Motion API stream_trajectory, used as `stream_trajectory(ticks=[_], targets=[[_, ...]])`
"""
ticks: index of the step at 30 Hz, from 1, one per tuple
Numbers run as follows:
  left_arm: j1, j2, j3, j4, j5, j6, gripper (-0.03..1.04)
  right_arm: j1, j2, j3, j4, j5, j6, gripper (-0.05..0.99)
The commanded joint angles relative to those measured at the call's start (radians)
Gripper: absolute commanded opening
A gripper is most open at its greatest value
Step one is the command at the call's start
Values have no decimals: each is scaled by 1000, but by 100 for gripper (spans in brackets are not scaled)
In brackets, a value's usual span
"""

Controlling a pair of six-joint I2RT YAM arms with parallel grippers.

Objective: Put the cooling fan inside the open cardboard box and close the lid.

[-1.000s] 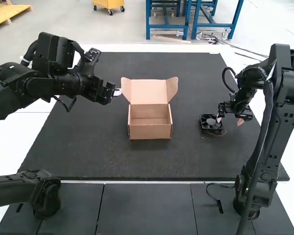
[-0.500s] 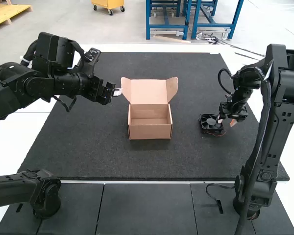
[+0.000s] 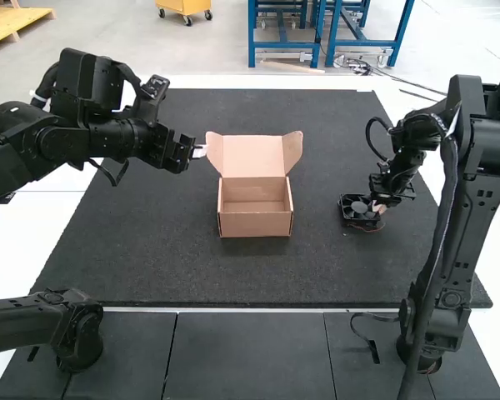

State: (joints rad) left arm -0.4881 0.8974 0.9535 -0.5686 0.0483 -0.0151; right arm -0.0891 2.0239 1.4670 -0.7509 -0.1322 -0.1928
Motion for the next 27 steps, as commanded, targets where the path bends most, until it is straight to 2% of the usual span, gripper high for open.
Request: stream_trajectory(ticks=[1, 4, 10, 17, 27], targets=[[9, -8, 36, 3, -10, 10, 97, 15, 52, -27, -28, -29, 15, -2], [9, -8, 36, -2, -10, 10, 97, 11, 61, -25, -28, -55, 116, -2], [11, -8, 36, -7, -10, 12, 97, 8, 47, -37, -44, -89, 127, -2], [23, -17, 10, -24, -10, 10, 97, 6, -129, -57, -24, -73, 148, -2], [23, -69, -16, -66, -10, 12, 97, 12, -367, -109, -105, -76, 151, -2]])
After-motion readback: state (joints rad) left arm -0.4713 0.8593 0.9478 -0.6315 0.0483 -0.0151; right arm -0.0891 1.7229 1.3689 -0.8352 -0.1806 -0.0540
